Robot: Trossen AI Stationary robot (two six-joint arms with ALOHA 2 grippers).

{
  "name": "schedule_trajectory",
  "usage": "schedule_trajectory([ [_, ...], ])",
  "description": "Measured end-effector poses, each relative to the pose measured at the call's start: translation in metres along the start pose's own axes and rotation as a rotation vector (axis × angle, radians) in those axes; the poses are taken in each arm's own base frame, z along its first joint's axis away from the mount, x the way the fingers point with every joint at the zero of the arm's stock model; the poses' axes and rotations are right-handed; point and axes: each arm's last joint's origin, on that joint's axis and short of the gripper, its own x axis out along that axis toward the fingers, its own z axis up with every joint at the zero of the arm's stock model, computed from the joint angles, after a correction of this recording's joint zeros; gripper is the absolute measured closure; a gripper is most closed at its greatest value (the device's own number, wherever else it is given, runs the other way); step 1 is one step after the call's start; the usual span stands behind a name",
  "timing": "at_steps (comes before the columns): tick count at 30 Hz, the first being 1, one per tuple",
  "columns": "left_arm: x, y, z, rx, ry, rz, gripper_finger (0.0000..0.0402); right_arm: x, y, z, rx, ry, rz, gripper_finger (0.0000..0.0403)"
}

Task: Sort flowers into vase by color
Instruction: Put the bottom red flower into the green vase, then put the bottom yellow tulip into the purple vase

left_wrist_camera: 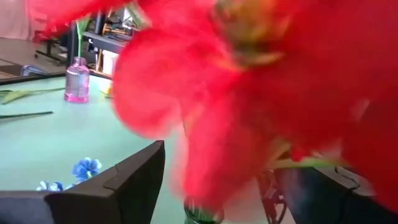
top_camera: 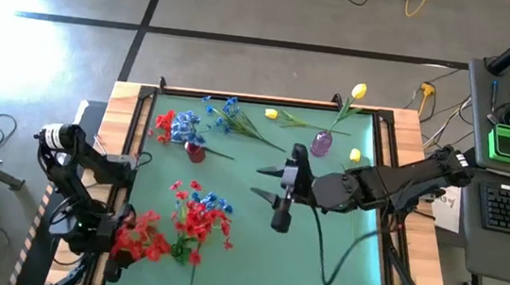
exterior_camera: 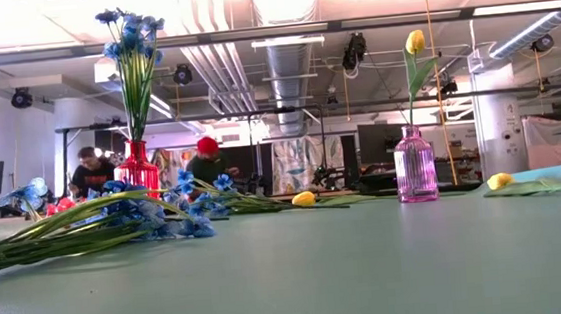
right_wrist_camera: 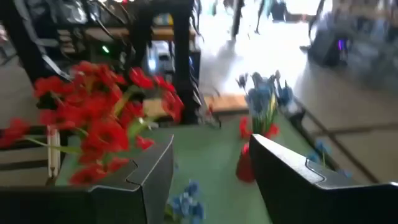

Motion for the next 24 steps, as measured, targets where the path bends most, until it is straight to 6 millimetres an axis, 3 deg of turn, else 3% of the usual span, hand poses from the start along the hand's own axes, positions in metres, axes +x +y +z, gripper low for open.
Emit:
schedule_trajectory([
  [10,-0.007,-0.001,0.0,-0.069,0.011,-0.027,0.0124,0.005,-0.011,-0.034,0.255,0.295,-0.13,0.0202],
  [15,-0.02,-0.002,-0.001,-0.075,0.033,-0.082,0.0124,0.009,-0.025,-0.061,0.368,0.504,-0.298,0.0202],
  [24,-0.045,-0.001,-0.001,-0.061,0.07,-0.179,0.013,-0.005,-0.066,-0.11,0.463,0.825,-0.726,0.0202],
])
